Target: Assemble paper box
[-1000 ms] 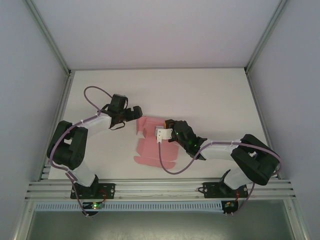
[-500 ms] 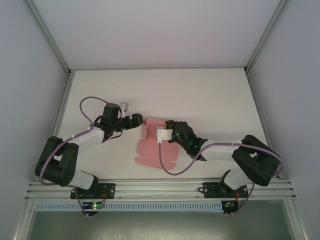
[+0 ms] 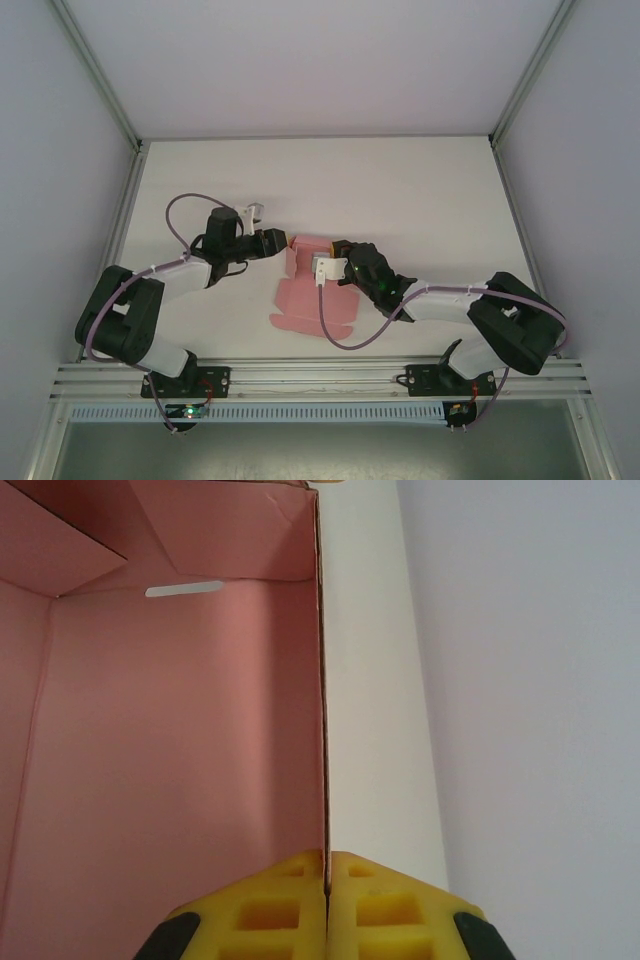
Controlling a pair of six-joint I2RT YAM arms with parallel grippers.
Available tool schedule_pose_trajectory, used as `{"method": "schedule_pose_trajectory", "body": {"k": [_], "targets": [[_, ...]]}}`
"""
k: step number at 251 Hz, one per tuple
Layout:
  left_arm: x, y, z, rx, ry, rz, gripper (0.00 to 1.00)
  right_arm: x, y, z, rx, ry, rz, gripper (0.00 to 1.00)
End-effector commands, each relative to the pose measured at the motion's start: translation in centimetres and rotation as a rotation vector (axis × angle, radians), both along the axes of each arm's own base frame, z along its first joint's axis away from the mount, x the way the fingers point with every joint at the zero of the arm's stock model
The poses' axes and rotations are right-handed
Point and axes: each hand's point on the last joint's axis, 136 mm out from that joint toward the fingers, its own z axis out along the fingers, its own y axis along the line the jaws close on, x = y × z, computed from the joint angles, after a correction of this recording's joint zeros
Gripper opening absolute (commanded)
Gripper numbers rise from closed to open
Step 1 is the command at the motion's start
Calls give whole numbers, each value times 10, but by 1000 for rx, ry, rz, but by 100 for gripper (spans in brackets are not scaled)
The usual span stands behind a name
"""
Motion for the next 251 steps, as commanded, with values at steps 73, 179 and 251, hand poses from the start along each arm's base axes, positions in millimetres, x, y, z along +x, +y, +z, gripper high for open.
{"method": "schedule_pose_trajectory", "body": {"k": [73,179,251], "targets": [[-14,61,1,237,-15,273,69,-3,-3,5,24,12,-15,0],[-32,2,-19,139,-114,-113,53,-7,0,3,23,37,9,0],[-34,-45,-11,143,-232,-319,43,-9,1,-3,-1,58,16,0]]}}
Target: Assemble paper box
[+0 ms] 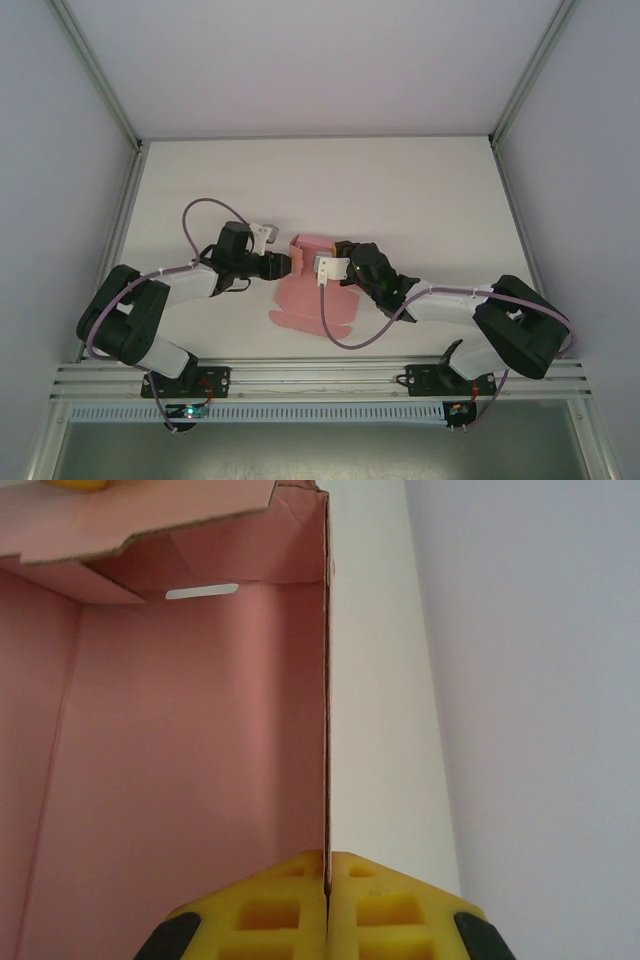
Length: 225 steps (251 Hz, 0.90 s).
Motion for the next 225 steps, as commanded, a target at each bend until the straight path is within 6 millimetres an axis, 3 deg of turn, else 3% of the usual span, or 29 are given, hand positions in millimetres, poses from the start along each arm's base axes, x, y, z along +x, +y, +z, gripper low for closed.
{"method": "schedule_pose_trajectory", "body": {"k": [1,42,95,151,225], "targets": [[7,-27,29,-50,-165,-137,43,-6,5,-2,-5,28,25,0],[9,-28,28,-2,-182,-125,41,-9,4,-5,-27,25,29,0],[22,0,19,170,-222,35,43,-13,4,1,-10,22,33,0],[11,-17,33,129,-307,-63,43,-21,6,-10,-53,27,35,0],[9,-16,27,193,-386,-10,41,-28,9,-15,-135,-88,7,0]]}}
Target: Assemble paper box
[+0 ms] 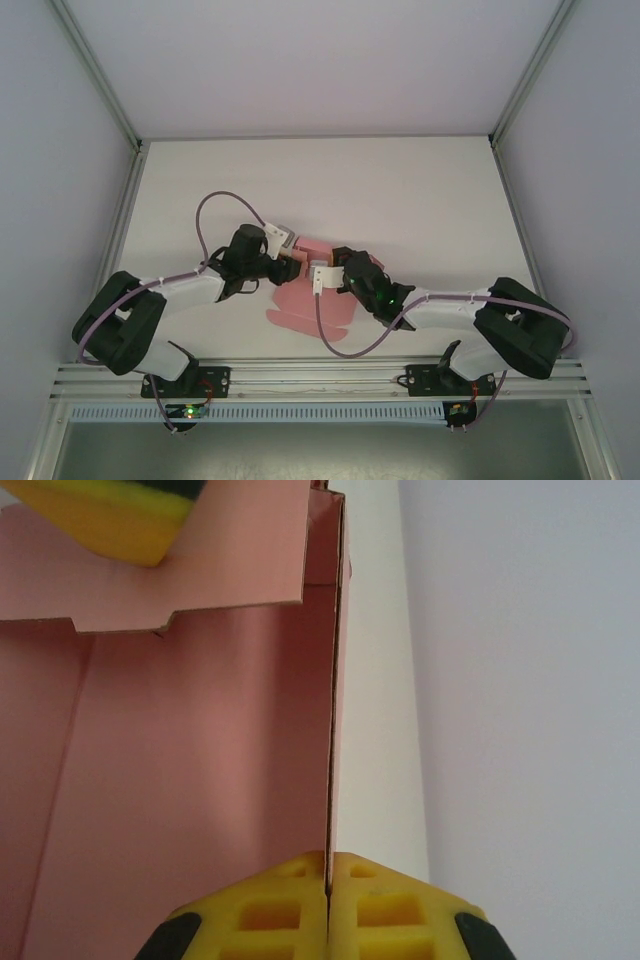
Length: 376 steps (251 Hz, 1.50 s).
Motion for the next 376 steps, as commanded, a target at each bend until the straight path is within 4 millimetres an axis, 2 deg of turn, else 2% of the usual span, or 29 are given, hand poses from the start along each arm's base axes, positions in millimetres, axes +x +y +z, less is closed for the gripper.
{"method": "schedule_pose_trajectory", "body": {"k": [1,59,126,175,263,279,324,351,376], "targets": [[11,0,19,6,-157,48,41,-12,3,-15,-64,-11,32,0],[4,17,19,71,-282,152,41,-24,7,-13,-51,-19,46,0],[-13,4,12,86,-353,68,44,-28,3,-23,-88,-25,12,0],[7,10,15,79,-383,181,40,-33,9,-17,-46,-1,42,0],[22,0,12,57,-397,204,26,-36,8,-16,-31,21,47,0],[28,4,8,99,-392,249,20,-36,9,-15,-27,22,47,0],[39,20,-14,278,-376,351,16,-35,7,-20,-39,44,34,0],[43,37,-27,341,-373,440,10,-35,3,-21,-41,57,20,0],[44,54,-33,437,-383,519,10,-33,-2,-22,-42,82,1,0]]}}
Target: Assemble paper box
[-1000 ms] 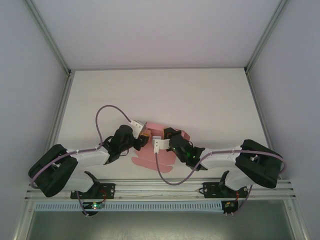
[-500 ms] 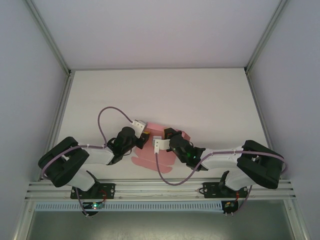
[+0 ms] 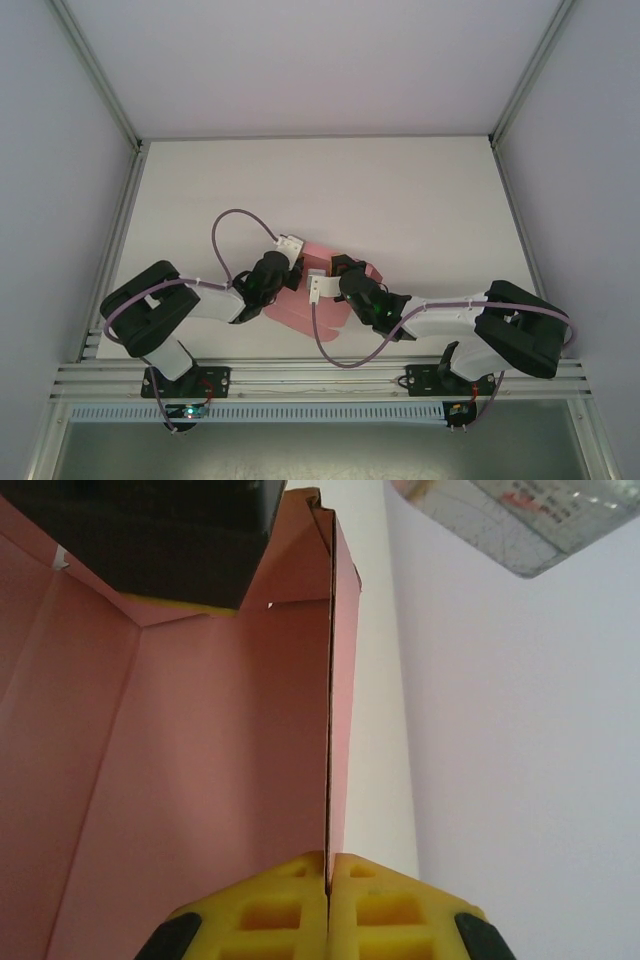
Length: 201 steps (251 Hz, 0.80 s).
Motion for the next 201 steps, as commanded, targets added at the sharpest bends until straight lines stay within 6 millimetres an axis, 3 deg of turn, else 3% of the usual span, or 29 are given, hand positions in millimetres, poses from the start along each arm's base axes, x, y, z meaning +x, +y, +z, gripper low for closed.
{"method": "schedule_pose_trajectory", "body": {"k": [1,59,87,129,145,168,201], "targets": [[14,57,-19,179,-17,282,10,-15,-3,-21,-46,106,45,0],[8,88,-31,310,1,427,11,-14,-14,-15,-19,157,15,0],[8,97,-35,332,5,486,10,-14,-15,-22,-44,189,10,0],[7,92,-49,344,33,457,12,-12,-16,-34,-78,214,-2,0],[9,81,-52,328,47,410,15,-12,-16,-39,-87,228,-2,0],[9,62,-46,244,33,324,24,-12,-16,-44,-99,236,-7,0],[6,44,-35,153,34,245,24,-9,-16,-42,-87,229,-13,0]]}}
